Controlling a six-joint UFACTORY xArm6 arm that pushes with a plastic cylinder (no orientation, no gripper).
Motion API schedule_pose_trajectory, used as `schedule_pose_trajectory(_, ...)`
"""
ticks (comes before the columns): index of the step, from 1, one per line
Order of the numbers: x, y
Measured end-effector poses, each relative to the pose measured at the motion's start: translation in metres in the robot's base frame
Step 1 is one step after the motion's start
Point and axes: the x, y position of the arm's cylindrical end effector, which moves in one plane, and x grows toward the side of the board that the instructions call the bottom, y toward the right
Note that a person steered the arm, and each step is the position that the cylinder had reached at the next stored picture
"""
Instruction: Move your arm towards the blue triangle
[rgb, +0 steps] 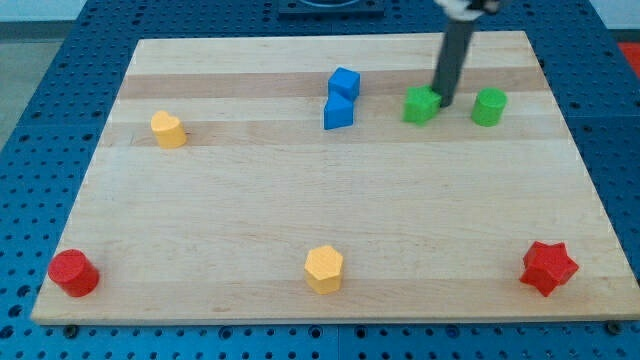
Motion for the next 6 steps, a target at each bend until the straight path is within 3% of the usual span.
schedule_pose_trajectory(2,0.082,-0.115)
schedule_pose_trajectory(3,0.153,-0.041)
schedule_pose_trajectory(4,0.110,0.005)
schedule_pose_trajectory(5,-0.002,-0.059)
schedule_pose_trajectory(6,0.032,-0.151)
